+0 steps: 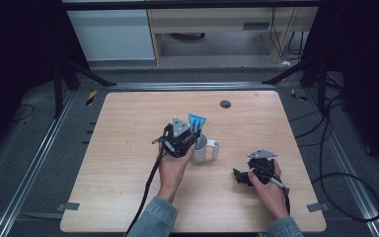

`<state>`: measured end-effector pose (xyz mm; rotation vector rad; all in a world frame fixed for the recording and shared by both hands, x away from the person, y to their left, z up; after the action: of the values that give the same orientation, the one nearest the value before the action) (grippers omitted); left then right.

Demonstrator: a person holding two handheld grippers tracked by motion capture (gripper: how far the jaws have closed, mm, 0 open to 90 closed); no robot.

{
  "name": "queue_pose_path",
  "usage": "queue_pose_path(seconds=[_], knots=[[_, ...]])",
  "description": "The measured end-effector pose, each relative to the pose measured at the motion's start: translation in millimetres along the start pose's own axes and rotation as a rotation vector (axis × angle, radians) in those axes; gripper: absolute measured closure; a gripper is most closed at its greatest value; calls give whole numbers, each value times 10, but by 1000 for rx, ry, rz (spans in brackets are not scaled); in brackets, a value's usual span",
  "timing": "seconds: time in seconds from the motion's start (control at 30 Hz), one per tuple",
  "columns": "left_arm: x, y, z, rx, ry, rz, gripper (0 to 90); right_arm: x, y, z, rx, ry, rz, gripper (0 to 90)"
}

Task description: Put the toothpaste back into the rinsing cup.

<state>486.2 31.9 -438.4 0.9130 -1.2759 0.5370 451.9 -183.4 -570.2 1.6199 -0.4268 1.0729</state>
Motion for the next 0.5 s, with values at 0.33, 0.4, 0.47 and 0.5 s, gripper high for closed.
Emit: queue_pose_path(seconds=[0.33, 0.4, 0.47, 0.5], knots=[[-17, -22, 0, 2, -3, -18, 727, -1, 0, 2, -1, 2, 0, 5], [-23, -32, 3, 0, -3, -23, 727, 0, 0, 0, 0, 0, 0, 5], [-27, -37, 7, 0, -4, -26, 727, 0, 0, 0, 0, 0, 0, 5], [-27, -37, 7, 0, -4, -26, 727, 0, 0, 0, 0, 0, 0, 5]])
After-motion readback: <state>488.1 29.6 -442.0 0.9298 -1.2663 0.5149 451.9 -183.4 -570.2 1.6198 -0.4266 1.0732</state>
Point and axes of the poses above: each handheld gripper's, and its own axes: y roughly backward along the jaws, x roughly out of its top, z roughly to its right, the point moved 8 cm from there along -y, roughly forward along the jaws, and after that the axes turned 8 degrees about z, right-handed, at the moved point
